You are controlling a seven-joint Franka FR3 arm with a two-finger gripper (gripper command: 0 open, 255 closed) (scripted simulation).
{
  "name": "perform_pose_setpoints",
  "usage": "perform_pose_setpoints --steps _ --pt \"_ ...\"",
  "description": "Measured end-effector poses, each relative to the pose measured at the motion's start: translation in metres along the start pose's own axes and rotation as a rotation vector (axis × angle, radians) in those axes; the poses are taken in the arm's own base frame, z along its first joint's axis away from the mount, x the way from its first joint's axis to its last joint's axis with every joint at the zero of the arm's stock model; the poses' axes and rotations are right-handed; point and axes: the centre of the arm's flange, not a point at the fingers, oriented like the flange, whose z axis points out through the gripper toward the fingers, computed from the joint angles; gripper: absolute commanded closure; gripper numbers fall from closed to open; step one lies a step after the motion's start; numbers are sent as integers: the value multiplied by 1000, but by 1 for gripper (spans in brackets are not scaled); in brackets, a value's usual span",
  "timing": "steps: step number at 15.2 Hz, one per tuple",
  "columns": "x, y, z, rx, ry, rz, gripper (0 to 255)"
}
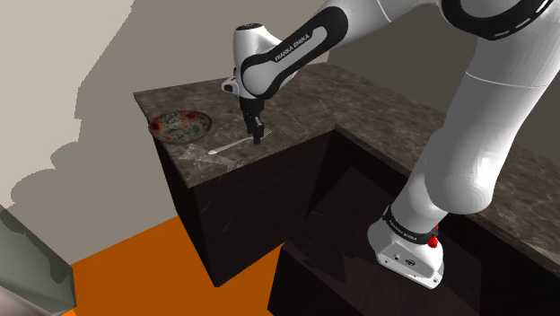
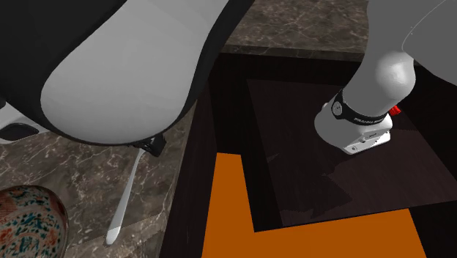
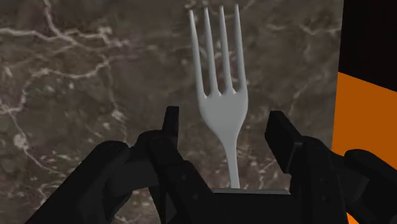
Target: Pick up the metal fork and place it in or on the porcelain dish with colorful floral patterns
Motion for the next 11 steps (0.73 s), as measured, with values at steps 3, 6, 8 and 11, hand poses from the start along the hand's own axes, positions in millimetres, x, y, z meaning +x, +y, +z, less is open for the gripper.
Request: perform_pose_setpoints --steps 3,6,8,11 --pt "2 -3 -3 6 -4 -5 255" --pt "2 -3 -4 1 1 -6 255" --pt "2 -2 -4 -2 3 -5 255" --pt "0 -1 -6 0 0 -1 255"
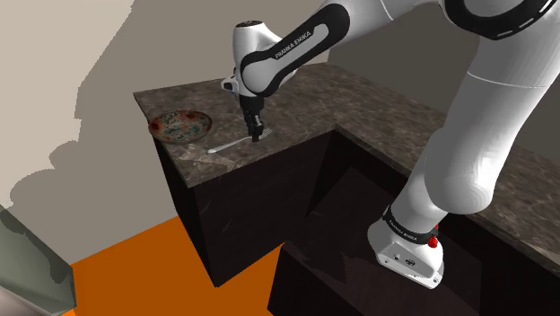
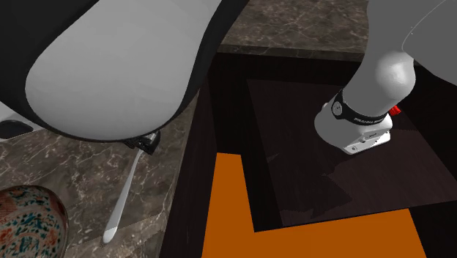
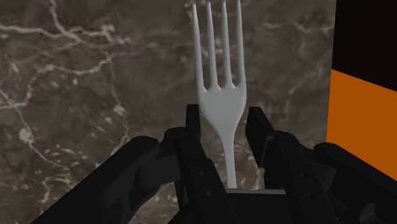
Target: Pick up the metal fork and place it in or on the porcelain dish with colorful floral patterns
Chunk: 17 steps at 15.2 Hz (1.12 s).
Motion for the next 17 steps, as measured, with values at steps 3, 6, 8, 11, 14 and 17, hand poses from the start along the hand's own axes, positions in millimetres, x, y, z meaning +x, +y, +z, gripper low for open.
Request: perform_pose_setpoints --steps 3,6,8,11,14,17 --pt "-1 1 -14 0 -1 1 255" --pt "-4 1 -29 0 -1 2 255" --pt "-4 1 -39 0 -1 1 255" --pt "-4 1 -56 0 -1 1 255" --pt "-6 1 -72 0 -1 1 255" --pt "-7 1 -86 0 -1 1 255"
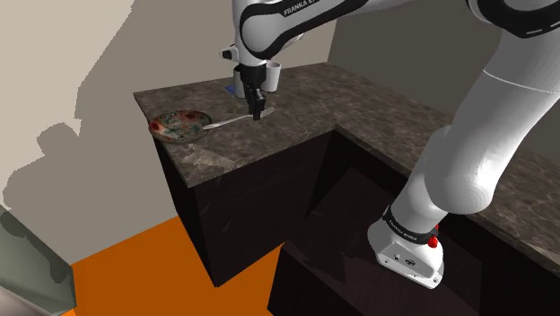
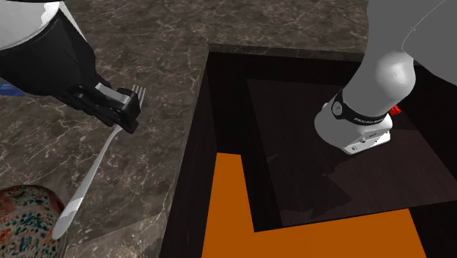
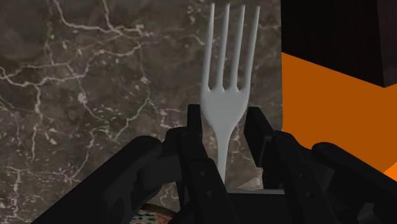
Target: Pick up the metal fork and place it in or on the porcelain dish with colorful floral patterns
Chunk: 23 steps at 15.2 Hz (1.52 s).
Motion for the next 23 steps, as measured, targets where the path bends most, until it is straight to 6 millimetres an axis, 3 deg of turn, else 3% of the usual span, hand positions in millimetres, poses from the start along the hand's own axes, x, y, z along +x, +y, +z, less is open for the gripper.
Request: perform_pose_setpoints --steps 5,7,23 --pt "-2 1 -25 0 0 0 255" --pt "12 7 -28 0 0 0 255" --pt "204 79 -44 1 -1 -1 255"
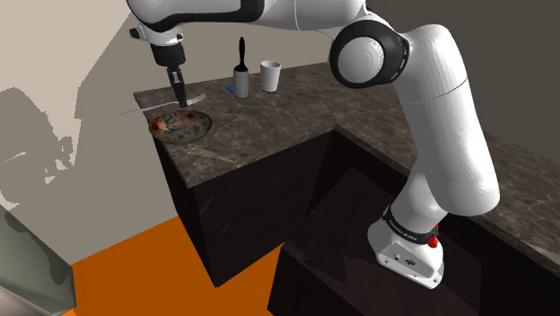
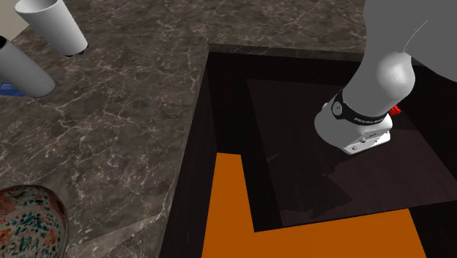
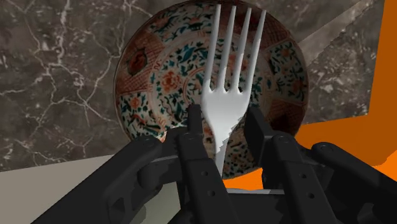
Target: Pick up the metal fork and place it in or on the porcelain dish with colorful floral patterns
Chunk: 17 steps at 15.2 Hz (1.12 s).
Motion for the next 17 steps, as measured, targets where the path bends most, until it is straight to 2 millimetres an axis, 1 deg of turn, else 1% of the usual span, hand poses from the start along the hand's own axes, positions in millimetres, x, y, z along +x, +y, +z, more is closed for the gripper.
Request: perform_pose_setpoints --steps 2,13,17 --pt "6 1 9 0 0 0 255" --pt "12 1 66 0 1 1 255" --pt "13 1 71 0 1 1 255"
